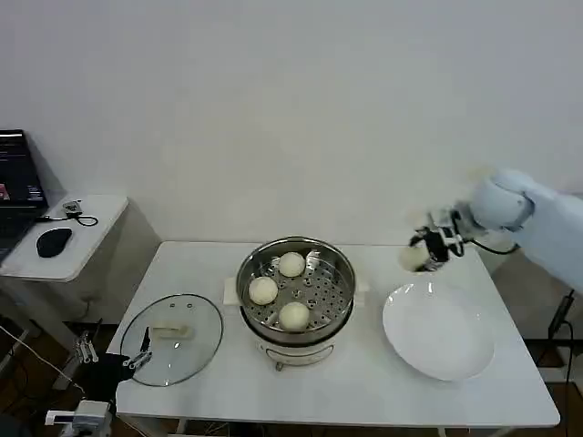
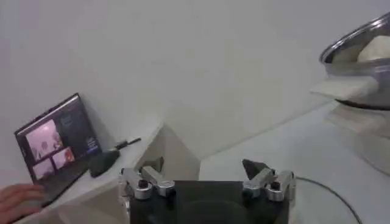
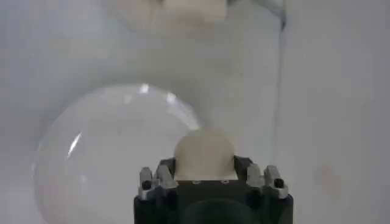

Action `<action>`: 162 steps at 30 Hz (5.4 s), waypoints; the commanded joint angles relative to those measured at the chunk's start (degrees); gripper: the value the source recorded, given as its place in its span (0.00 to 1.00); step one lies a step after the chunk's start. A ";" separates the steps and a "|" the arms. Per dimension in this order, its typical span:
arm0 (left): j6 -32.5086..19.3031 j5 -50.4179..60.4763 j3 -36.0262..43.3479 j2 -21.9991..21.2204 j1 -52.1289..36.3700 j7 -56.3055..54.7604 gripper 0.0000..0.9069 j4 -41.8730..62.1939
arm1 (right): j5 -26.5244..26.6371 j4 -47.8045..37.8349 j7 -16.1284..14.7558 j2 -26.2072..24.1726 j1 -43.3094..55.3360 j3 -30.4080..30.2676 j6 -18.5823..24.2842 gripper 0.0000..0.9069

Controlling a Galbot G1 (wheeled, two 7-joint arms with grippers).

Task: Take steamed baozi put them in steamer then cover it.

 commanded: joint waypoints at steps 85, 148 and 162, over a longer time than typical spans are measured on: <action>0.01 -1.64 -0.12 -1.21 -1.07 -1.32 1.00 1.64 | 3.87 25.46 58.92 -0.74 -66.55 61.10 1.12 1.00; -14.44 64.90 11.85 6.63 -24.23 -4.74 1.00 36.32 | -2.16 24.06 49.73 49.54 -121.54 116.50 27.19 1.00; -14.63 64.27 12.96 5.86 -29.24 -5.43 0.00 41.98 | -3.31 23.52 49.66 50.21 -121.92 116.36 27.89 1.00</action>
